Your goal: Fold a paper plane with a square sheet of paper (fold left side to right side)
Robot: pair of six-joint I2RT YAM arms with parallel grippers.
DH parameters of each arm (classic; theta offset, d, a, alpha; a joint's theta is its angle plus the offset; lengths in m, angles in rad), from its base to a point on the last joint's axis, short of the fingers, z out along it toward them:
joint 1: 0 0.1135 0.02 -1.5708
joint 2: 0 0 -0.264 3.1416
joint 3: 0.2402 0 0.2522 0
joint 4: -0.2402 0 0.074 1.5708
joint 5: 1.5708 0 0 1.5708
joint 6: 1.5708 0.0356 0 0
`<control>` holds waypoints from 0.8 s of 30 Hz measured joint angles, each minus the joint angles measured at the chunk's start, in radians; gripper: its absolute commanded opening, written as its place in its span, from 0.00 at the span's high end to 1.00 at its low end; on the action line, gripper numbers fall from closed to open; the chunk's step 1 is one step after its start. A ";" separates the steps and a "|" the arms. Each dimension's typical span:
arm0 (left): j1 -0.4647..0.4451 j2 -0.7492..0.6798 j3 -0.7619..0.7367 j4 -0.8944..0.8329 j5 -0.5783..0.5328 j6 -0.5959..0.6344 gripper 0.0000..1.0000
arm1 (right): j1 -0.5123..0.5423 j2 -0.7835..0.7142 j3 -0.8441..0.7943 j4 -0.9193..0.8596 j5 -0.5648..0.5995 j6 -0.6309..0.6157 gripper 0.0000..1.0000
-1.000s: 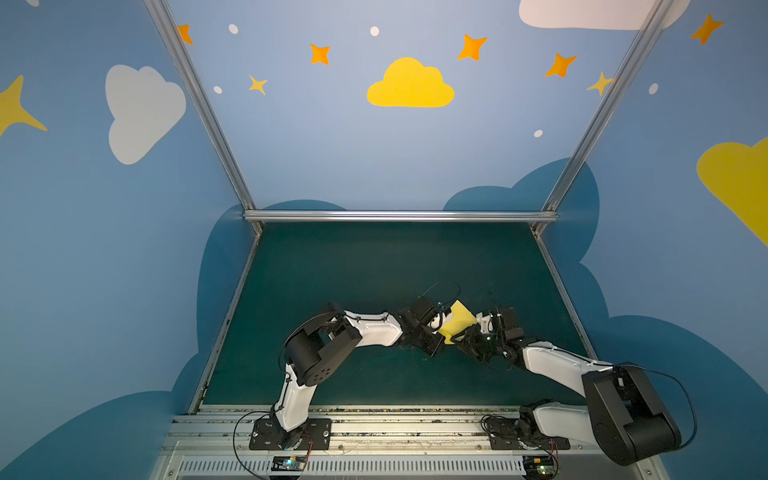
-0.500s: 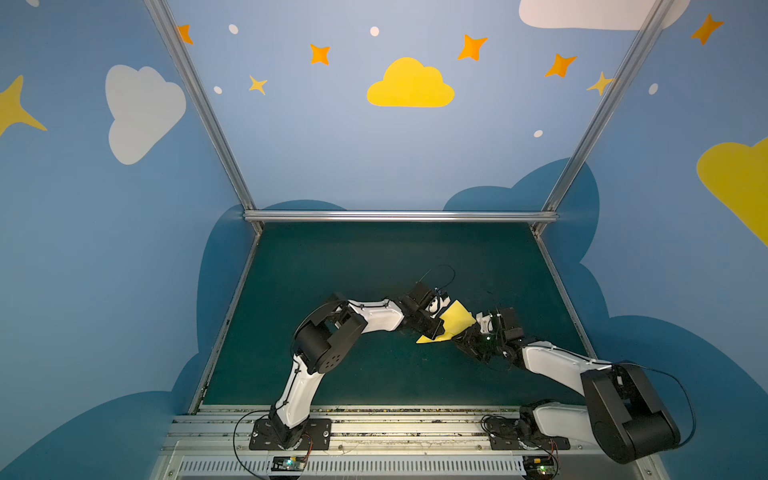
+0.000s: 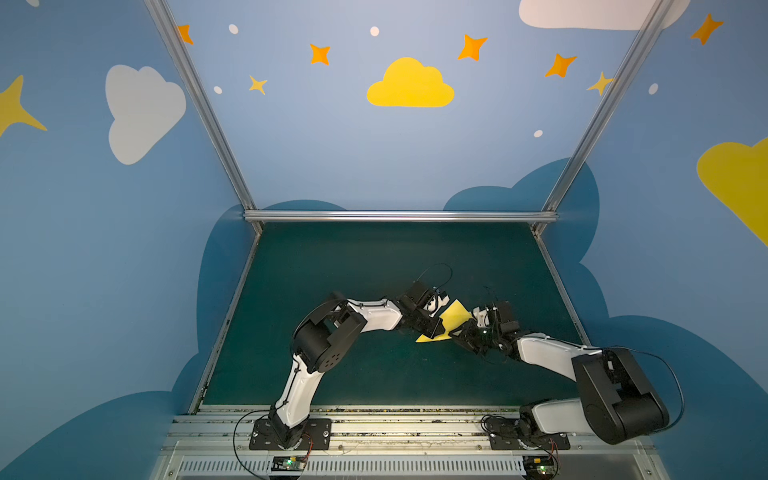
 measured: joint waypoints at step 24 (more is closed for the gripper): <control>0.020 -0.114 -0.166 0.014 -0.042 -0.090 0.95 | 0.113 -0.127 0.003 -0.171 0.035 -0.027 0.97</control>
